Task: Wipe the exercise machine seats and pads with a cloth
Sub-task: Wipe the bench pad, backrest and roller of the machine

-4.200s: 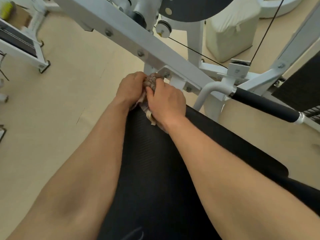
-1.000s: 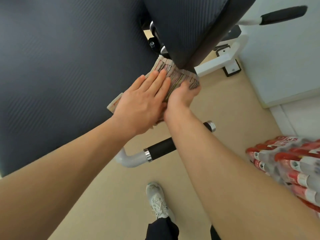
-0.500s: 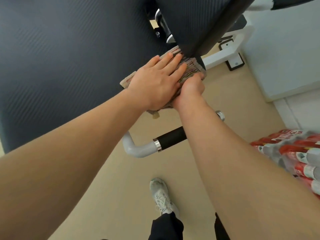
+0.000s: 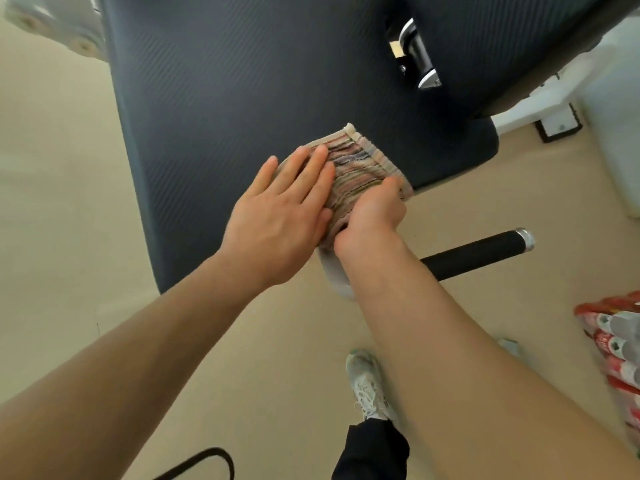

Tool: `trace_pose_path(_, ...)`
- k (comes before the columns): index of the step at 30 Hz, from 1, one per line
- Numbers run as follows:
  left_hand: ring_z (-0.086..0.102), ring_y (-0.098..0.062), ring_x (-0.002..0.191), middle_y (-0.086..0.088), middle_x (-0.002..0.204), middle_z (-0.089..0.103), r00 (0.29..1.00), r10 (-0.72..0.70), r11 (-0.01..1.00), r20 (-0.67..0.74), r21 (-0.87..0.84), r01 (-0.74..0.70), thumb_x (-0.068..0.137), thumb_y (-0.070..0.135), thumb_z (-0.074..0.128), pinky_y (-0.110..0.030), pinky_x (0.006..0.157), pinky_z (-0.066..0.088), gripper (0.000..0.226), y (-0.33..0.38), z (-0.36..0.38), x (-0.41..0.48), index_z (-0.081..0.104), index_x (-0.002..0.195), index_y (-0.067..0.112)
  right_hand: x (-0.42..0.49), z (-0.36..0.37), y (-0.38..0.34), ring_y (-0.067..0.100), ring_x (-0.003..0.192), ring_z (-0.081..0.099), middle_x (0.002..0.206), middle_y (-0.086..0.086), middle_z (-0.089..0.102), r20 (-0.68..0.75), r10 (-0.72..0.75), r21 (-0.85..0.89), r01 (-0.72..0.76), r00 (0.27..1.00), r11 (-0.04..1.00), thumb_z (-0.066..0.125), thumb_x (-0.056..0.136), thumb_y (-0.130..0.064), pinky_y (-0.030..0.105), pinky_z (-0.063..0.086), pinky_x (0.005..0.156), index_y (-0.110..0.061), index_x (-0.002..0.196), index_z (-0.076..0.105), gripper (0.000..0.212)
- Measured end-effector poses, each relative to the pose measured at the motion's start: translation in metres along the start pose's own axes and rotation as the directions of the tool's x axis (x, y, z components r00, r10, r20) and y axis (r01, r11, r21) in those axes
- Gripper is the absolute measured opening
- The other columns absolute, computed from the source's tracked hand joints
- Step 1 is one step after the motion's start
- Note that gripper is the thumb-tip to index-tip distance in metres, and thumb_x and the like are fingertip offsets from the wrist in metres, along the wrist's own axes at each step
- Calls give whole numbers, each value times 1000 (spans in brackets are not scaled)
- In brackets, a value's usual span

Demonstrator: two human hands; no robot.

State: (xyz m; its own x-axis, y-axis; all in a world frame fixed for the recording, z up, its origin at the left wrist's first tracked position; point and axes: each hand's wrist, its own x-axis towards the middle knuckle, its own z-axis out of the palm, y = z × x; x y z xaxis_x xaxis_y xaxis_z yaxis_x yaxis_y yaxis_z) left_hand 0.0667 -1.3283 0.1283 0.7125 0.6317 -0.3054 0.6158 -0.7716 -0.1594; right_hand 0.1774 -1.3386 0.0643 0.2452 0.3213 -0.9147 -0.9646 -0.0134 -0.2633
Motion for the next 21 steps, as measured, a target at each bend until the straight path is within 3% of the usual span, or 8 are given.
trace_pose_path(4, 10, -30, 154, -12, 166, 13, 996, 87, 996, -26, 12, -87, 104, 46, 11, -48, 124, 7, 66, 42, 3, 70, 16, 159, 10, 21, -11, -60, 37, 112, 64, 126, 15, 67, -15, -120, 30, 120, 993, 992, 28, 96, -51, 53, 45, 105, -14, 126, 63, 59)
trace_pose_path(7, 5, -28, 155, -12, 167, 6, 998, 68, 996, 8, 53, -68, 100, 49, -2, -46, 125, 2, 72, 50, -1, 73, 8, 159, 9, 15, -11, -66, 34, 108, 66, 123, 12, 67, -52, -140, -64, 137, 989, 989, 39, 91, -52, 55, 48, 100, -18, 134, 54, 57)
trace_pose_path(10, 5, -30, 154, -15, 167, 7, 999, 46, 993, -3, 110, -45, 100, 43, -7, -49, 125, 4, 71, 27, -1, 22, 8, 160, 7, -13, -7, -27, 33, 105, 67, 125, 12, 65, -5, -86, -235, 82, 996, 969, 47, 82, -49, 51, 54, 95, -17, 139, 42, 65)
trace_pose_path(13, 5, -30, 155, -13, 167, 6, 1000, -18, 987, -3, 157, 18, 108, 43, 8, -49, 125, 6, 62, -6, 3, -39, 7, 160, 9, -52, 3, -7, 38, 114, 61, 133, 17, 58, 94, 30, -425, 13, 995, 905, 47, 95, -30, 47, 53, 99, -7, 140, 45, 50)
trace_pose_path(15, 7, -29, 155, -13, 167, 9, 995, -102, 980, 2, 173, 100, 109, 46, 20, -48, 125, 5, 63, -20, 5, -67, 9, 160, 9, -61, 4, -16, 45, 126, 53, 136, 26, 56, 103, 94, -528, -26, 990, 849, 36, 103, -14, 52, 46, 106, 4, 135, 51, 40)
trace_pose_path(17, 9, -29, 154, -13, 166, 13, 982, -186, 968, -25, 165, 188, 108, 45, 28, -48, 125, 5, 64, -18, 5, -77, 14, 159, 8, -69, -10, -32, 43, 121, 60, 128, 26, 63, 191, 151, -703, 28, 970, 710, 41, 100, -14, 56, 50, 103, 3, 123, 60, 34)
trace_pose_path(19, 12, -31, 154, -17, 165, 16, 964, -254, 955, -74, 139, 262, 106, 46, 34, -48, 125, 7, 68, -1, 7, -70, 18, 157, 4, -71, -33, -48, 32, 96, 71, 102, 11, 74, 244, 36, -863, 200, 969, 464, 50, 88, -24, 48, 58, 89, -9, 103, 67, 27)
trace_pose_path(21, 11, -34, 154, -20, 165, 15, 952, -295, 945, -84, 124, 303, 103, 52, 34, -49, 125, 7, 76, 20, 11, -49, 17, 157, 2, -67, -58, -64, 21, 83, 62, 88, -3, 67, 479, -145, -872, 489, 866, 35, 55, 85, -29, 37, 52, 76, -16, 97, 63, 20)
